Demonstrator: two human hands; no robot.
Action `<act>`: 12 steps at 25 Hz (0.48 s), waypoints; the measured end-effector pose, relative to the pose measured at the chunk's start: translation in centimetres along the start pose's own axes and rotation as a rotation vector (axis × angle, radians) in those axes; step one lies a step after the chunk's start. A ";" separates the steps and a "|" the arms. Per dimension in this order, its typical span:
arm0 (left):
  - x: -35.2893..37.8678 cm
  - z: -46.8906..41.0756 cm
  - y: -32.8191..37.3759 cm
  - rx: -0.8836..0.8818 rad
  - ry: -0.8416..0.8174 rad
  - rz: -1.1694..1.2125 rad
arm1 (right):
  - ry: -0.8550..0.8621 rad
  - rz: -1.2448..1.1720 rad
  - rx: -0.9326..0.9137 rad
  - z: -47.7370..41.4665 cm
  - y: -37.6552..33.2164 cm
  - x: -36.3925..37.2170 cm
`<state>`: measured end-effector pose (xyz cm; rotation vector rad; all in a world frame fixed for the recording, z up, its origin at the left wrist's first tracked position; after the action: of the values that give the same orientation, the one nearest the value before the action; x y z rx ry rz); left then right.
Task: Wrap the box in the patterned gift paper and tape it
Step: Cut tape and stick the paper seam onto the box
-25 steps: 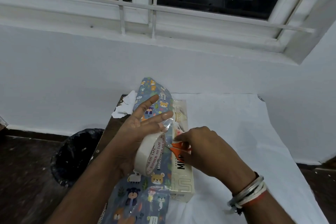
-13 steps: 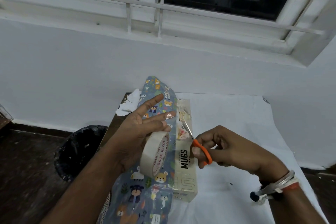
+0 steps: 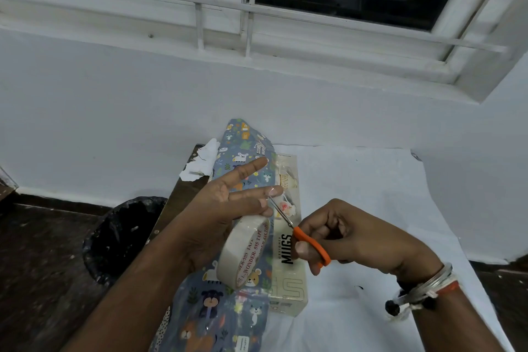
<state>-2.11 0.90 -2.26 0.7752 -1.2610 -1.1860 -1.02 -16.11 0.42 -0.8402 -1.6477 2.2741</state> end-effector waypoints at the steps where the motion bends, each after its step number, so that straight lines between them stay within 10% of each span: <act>1: 0.0 0.0 -0.1 -0.005 -0.004 0.007 | -0.002 -0.014 -0.002 0.0 -0.1 0.0; 12: 0.5 0.0 -0.3 -0.021 -0.031 0.014 | 0.015 0.030 -0.019 0.1 0.6 -0.6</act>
<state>-2.19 0.34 -2.41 0.7336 -1.2759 -1.2026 -0.49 -16.73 0.09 -0.8906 -1.6642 2.2693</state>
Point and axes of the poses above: each hand's wrist, its own z-axis away from the middle knuckle, its own x-axis out of the palm, y = z × x, the point moved 7 cm from there along -z, towards the middle knuckle, and after that the axes turned 4 degrees about -x, right-handed, at the moved point
